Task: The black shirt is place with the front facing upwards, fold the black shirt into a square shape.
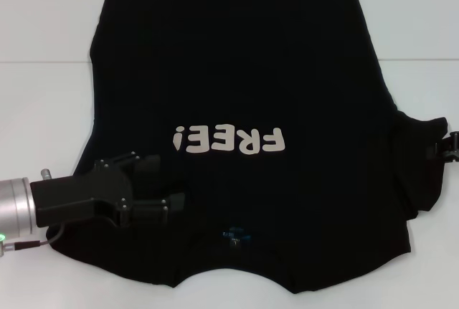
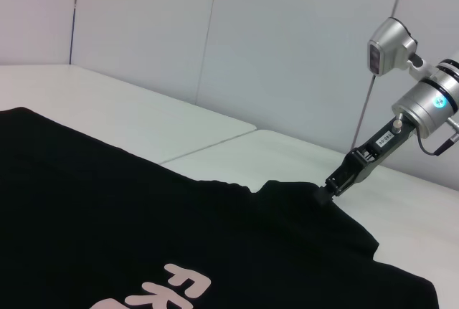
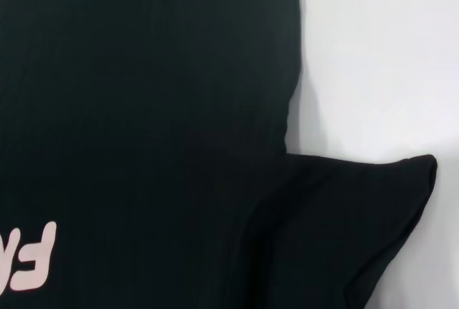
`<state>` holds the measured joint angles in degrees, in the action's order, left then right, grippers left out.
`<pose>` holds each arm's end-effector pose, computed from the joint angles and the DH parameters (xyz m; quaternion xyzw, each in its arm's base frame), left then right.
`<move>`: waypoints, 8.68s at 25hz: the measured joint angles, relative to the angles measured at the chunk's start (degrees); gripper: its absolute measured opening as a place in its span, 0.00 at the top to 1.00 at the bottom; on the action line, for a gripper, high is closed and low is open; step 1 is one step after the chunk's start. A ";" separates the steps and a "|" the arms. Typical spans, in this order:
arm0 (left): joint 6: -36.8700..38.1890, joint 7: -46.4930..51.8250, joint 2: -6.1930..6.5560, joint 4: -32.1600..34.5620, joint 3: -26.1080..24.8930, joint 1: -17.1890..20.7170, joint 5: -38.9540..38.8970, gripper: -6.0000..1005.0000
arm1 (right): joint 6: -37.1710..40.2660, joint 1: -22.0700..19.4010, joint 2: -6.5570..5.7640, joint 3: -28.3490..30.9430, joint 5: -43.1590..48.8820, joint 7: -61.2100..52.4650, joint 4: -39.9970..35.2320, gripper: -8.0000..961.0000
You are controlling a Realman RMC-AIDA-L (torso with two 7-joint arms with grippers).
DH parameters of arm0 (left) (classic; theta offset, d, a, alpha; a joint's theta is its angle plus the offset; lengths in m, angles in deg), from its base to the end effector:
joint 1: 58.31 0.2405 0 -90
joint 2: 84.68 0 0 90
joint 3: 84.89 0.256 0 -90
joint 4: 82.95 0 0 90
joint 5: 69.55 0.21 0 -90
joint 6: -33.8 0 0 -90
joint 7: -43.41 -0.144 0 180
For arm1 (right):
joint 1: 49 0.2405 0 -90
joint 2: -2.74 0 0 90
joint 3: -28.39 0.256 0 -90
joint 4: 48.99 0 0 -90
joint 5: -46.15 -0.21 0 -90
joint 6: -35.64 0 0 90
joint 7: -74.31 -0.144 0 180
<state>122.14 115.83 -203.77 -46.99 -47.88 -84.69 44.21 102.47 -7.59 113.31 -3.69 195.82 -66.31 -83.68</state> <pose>-0.2878 0.3131 0.0009 -0.9311 -0.2112 -0.2453 0.1680 0.3252 0.4032 0.0633 -0.7279 0.6259 0.0489 0.2758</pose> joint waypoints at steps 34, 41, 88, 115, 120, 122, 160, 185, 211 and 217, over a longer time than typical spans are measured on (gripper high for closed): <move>-0.60 0.79 0.19 -0.01 0.00 -0.26 0.32 0.07 | 5.96 -3.98 -1.65 4.63 -6.68 4.89 -9.84 0.94; -1.06 1.04 0.18 -0.02 0.00 -0.34 0.33 0.07 | 6.23 -3.78 -1.85 6.15 -6.68 6.28 -9.86 0.94; 6.79 62.04 12.72 5.93 -3.34 -5.06 22.78 0.07 | 21.97 -14.10 9.03 -0.65 -29.00 76.70 1.70 0.20; -1.29 63.43 8.89 5.34 -2.46 -5.45 32.76 0.09 | 23.47 -14.88 8.96 -0.53 -29.24 78.89 4.37 0.17; -1.24 63.16 8.32 5.89 -2.19 -5.92 33.06 0.09 | 23.50 -14.94 9.03 -0.53 -29.27 78.89 4.37 0.17; -1.53 63.16 8.12 6.34 -1.76 -5.95 33.27 0.09 | 23.52 -15.00 9.04 -0.52 -29.28 78.77 4.37 0.17; 2.17 62.10 8.70 6.75 -1.58 -7.77 32.75 0.96 | 24.80 -3.90 -1.74 0.20 1.04 11.97 -11.81 0.18; 1.83 61.96 8.62 6.66 -1.58 -8.16 32.75 0.94 | 20.62 -1.53 -0.18 -2.23 4.32 8.32 -2.86 0.25; 1.42 62.02 8.61 6.66 -1.58 -8.77 32.75 0.91 | 20.18 0.73 0.87 -4.77 2.59 8.49 0.19 0.25; 1.40 61.98 8.56 6.66 -1.58 -8.96 32.75 0.91 | 20.63 2.32 1.41 -4.81 2.11 9.00 0.82 0.24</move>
<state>123.53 177.81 -195.21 -40.33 -49.47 -93.65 76.96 123.10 -5.27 114.72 -8.50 197.94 -57.31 -82.86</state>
